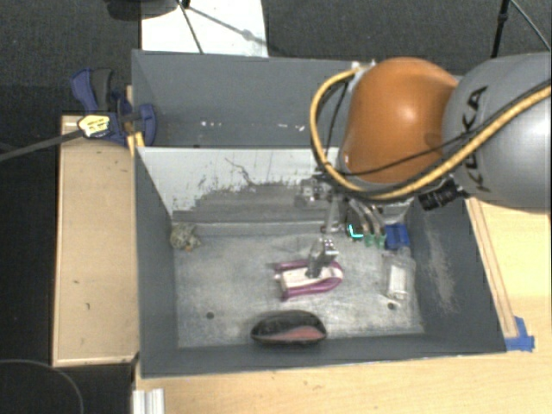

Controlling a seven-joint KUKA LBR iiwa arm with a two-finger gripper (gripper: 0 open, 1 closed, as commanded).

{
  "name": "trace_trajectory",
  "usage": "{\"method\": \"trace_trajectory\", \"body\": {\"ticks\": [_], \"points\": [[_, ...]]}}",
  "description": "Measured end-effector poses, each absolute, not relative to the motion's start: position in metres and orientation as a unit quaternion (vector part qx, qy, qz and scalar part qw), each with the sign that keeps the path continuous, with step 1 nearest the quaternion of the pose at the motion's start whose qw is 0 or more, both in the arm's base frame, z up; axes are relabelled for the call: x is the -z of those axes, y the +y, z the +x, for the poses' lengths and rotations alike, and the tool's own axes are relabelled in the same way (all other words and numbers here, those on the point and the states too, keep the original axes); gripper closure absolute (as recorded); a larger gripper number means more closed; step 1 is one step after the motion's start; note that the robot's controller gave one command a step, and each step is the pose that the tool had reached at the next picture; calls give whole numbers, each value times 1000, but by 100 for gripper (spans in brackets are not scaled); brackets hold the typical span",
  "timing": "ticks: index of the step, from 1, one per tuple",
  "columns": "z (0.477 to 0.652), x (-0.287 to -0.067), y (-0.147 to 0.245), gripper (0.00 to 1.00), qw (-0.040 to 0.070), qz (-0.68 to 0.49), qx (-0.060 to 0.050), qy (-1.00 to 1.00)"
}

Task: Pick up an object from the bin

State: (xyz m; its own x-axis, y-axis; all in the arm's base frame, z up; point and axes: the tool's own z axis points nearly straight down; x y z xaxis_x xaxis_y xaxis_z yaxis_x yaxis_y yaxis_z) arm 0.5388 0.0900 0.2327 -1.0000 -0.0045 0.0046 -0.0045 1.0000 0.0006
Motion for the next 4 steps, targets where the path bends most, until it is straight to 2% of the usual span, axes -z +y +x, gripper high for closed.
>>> {"method": "trace_trajectory", "body": {"ticks": [1, 2, 3, 4], "points": [[524, -68, 43, 0, 0, 34, 0, -999], [537, -102, 38, 0, -3, 38, 0, -999], [537, -100, 35, 0, -2, 5, 1, -1000], [543, -70, 39, 0, -1, 21, 0, -1000]]}}
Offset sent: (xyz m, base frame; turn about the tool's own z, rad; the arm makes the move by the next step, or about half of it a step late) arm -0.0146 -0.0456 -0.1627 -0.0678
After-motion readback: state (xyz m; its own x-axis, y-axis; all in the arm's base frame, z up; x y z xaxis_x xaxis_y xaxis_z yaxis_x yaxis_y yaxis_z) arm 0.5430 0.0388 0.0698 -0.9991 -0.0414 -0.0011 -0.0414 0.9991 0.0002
